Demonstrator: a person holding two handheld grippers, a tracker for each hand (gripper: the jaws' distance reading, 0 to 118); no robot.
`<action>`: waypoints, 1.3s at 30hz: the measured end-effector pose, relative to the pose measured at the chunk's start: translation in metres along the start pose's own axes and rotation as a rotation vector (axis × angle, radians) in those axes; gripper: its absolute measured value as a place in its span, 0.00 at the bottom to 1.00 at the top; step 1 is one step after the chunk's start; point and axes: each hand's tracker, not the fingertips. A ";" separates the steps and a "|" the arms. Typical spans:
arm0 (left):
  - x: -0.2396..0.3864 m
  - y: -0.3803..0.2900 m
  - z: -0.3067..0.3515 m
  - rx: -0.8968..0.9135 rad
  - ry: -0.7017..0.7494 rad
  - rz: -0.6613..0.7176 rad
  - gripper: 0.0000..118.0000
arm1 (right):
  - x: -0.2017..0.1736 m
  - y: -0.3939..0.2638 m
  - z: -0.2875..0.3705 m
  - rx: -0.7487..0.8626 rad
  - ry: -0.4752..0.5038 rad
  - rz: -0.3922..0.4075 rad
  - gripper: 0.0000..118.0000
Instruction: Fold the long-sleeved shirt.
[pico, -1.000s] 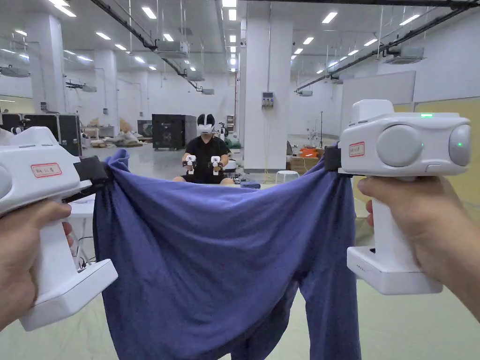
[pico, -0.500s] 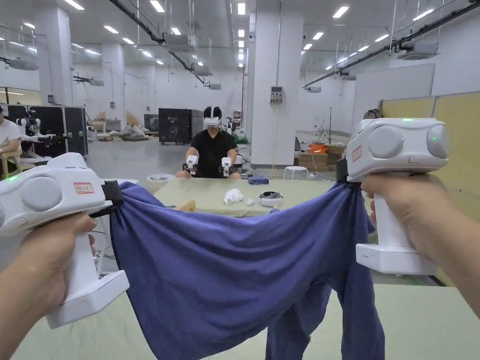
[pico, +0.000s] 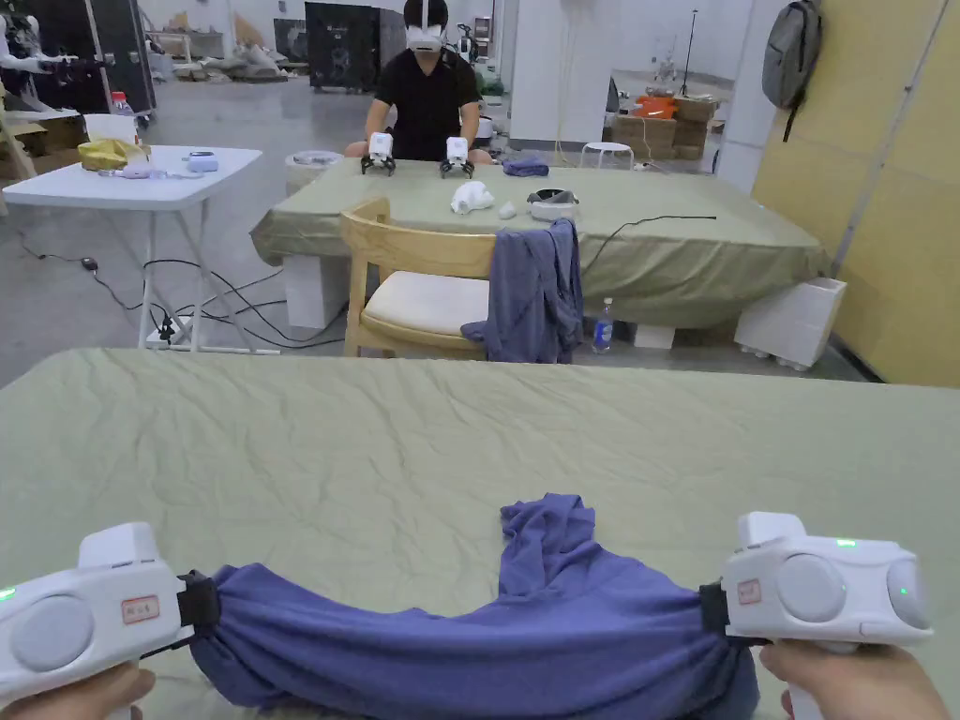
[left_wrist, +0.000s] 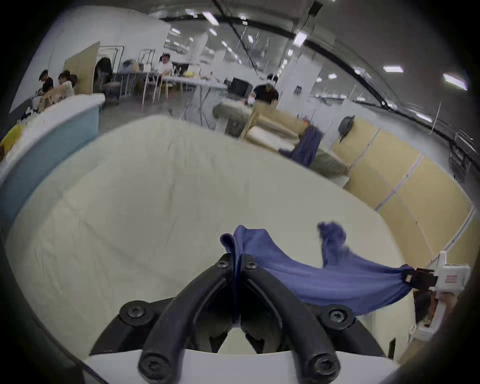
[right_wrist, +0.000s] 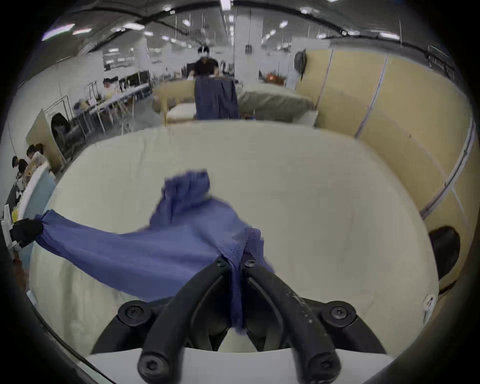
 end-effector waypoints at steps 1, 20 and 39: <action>-0.005 -0.012 0.007 0.004 -0.002 0.000 0.02 | 0.003 -0.015 0.004 -0.016 0.017 -0.005 0.07; -0.066 -0.201 0.178 -0.244 -0.008 0.064 0.02 | 0.057 -0.240 0.108 -0.237 0.071 0.076 0.07; -0.035 -0.217 0.274 -0.062 -0.046 -0.014 0.97 | 0.070 -0.253 0.211 0.143 0.070 -0.054 1.00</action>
